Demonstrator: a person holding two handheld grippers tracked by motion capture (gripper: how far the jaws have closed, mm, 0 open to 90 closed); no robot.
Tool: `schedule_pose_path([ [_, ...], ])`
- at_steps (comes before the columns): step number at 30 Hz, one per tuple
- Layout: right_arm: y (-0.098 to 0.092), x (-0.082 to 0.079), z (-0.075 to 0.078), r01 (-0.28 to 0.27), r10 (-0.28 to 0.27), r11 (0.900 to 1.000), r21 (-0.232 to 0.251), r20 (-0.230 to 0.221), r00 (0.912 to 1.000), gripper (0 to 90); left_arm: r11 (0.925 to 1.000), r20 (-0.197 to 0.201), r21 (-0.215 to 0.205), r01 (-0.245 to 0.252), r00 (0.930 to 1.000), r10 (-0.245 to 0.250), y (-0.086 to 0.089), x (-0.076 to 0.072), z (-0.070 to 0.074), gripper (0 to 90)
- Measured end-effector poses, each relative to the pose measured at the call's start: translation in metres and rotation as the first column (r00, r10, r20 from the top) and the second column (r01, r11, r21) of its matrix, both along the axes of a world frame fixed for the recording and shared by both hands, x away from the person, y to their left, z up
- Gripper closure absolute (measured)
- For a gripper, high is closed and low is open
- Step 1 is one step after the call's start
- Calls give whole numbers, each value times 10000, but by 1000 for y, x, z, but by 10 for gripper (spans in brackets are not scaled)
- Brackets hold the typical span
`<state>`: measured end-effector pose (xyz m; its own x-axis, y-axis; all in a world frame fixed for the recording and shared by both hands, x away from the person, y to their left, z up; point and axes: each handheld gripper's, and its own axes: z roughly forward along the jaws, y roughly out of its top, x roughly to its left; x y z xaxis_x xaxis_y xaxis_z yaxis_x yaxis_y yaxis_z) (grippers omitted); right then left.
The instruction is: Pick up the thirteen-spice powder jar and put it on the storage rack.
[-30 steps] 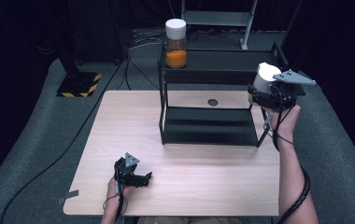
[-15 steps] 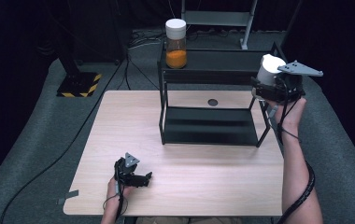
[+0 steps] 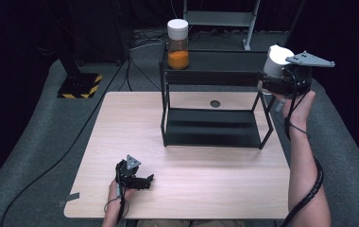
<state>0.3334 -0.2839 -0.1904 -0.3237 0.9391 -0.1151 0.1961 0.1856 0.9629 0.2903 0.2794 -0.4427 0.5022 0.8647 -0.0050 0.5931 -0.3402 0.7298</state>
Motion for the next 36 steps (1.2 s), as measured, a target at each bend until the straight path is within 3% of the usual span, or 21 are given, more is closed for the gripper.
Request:
schedule_pose_path([
  [17, -1, 10, 19, 167, -167, 9999, 34, 67, 9998, 300, 10000, -3, 0, 1, 10000, -1, 0, 0, 0, 32],
  [36, -1, 28, 32, 324, -323, 9995, 32, -147, 9994, 300, 10000, -5, -5, 1, 10000, -1, 0, 0, 0, 32],
])
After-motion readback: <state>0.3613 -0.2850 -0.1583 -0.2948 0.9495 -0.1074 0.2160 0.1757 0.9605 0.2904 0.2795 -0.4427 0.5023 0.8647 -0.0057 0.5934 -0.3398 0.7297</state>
